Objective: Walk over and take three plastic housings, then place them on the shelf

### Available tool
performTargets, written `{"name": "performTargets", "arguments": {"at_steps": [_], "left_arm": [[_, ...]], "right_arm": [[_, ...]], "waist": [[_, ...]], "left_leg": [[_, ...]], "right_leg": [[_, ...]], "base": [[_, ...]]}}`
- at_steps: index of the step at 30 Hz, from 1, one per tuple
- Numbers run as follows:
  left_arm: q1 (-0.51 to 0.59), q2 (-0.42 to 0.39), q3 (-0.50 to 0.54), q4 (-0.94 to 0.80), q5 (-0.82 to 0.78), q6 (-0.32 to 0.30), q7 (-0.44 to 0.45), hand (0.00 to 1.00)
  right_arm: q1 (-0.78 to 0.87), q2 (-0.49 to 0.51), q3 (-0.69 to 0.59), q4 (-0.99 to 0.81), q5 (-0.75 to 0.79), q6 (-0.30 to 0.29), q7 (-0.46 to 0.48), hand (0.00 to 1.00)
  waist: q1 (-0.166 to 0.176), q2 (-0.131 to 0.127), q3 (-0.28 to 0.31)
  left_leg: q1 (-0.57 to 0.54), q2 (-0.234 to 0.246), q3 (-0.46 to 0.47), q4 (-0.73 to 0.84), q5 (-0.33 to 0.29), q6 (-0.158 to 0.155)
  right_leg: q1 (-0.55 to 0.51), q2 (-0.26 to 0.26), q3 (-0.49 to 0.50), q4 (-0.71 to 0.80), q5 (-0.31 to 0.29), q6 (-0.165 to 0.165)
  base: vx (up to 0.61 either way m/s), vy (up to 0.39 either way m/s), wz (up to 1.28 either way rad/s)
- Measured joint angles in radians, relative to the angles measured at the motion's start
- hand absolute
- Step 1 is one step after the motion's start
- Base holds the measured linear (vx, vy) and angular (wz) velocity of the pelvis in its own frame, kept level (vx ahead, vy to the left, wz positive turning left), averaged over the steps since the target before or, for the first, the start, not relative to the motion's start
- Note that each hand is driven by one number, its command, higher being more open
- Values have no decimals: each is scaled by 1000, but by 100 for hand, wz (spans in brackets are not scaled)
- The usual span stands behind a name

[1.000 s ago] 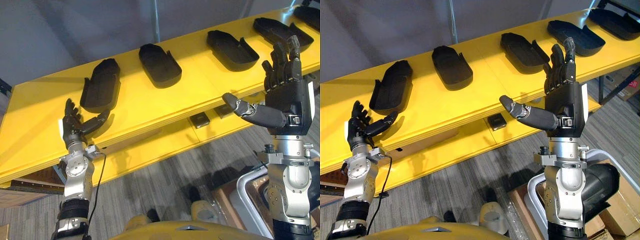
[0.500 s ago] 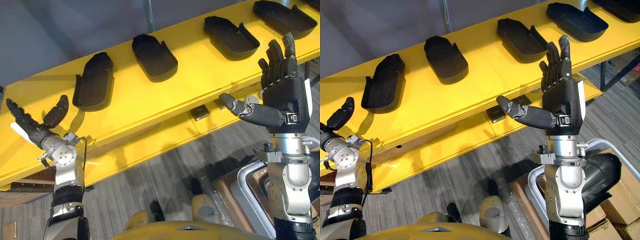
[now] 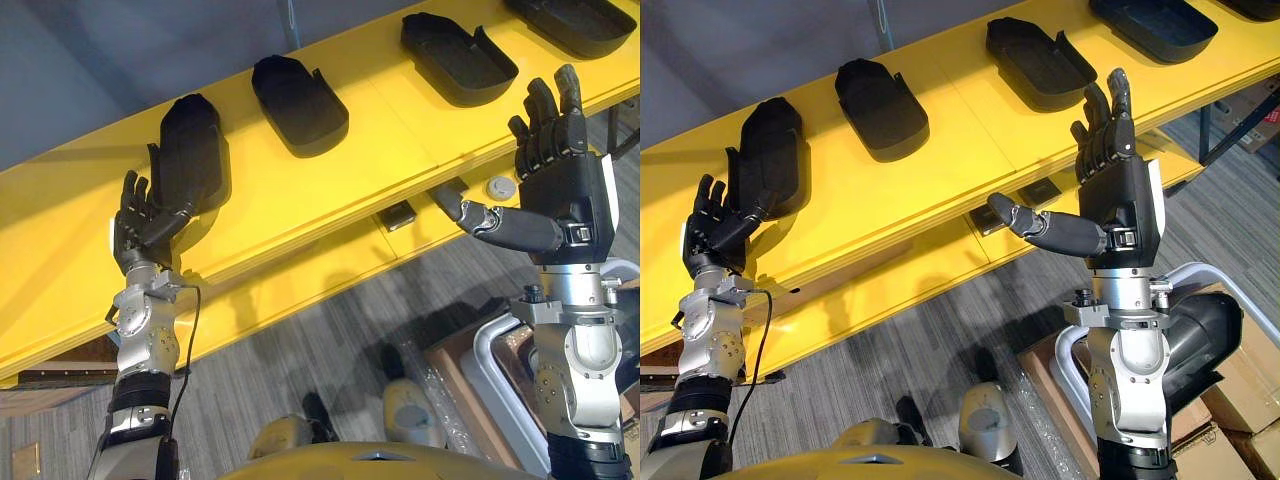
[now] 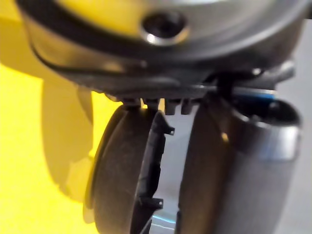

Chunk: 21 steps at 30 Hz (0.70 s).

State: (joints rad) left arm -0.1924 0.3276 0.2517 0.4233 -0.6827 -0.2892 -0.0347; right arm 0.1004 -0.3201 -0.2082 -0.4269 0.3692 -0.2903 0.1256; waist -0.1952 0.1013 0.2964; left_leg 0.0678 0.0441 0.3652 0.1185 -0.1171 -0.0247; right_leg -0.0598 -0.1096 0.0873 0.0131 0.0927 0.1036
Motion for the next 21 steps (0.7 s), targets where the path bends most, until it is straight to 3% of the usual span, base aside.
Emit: {"name": "performTargets", "arguments": {"at_steps": [4,16,21], "left_arm": [[2,0,-4,3,-36,0,-41,100],[10,0,-10,-1,-54,-1,-36,100],[16,-1,-26,-5,72,-15,105,100]], "right_arm": [[0,0,1,0,0,0,0,100],[1,0,5,0,-1,9,6,100],[-2,0,41,0,25,34,75,100]], "waist": [[0,4,3],[1,3,4],[0,2,5]], "left_leg": [[0,0,2,0,0,0],[7,0,0,-2,0,0],[11,1,-8,-2,0,0]], "right_leg": [[1,0,1,-4,1,2],[14,-2,-2,-17,5,2],[31,-5,-13,-32,9,3]], "base": [[-23,-8,-1],[0,0,0],[-6,-5,3]]}}
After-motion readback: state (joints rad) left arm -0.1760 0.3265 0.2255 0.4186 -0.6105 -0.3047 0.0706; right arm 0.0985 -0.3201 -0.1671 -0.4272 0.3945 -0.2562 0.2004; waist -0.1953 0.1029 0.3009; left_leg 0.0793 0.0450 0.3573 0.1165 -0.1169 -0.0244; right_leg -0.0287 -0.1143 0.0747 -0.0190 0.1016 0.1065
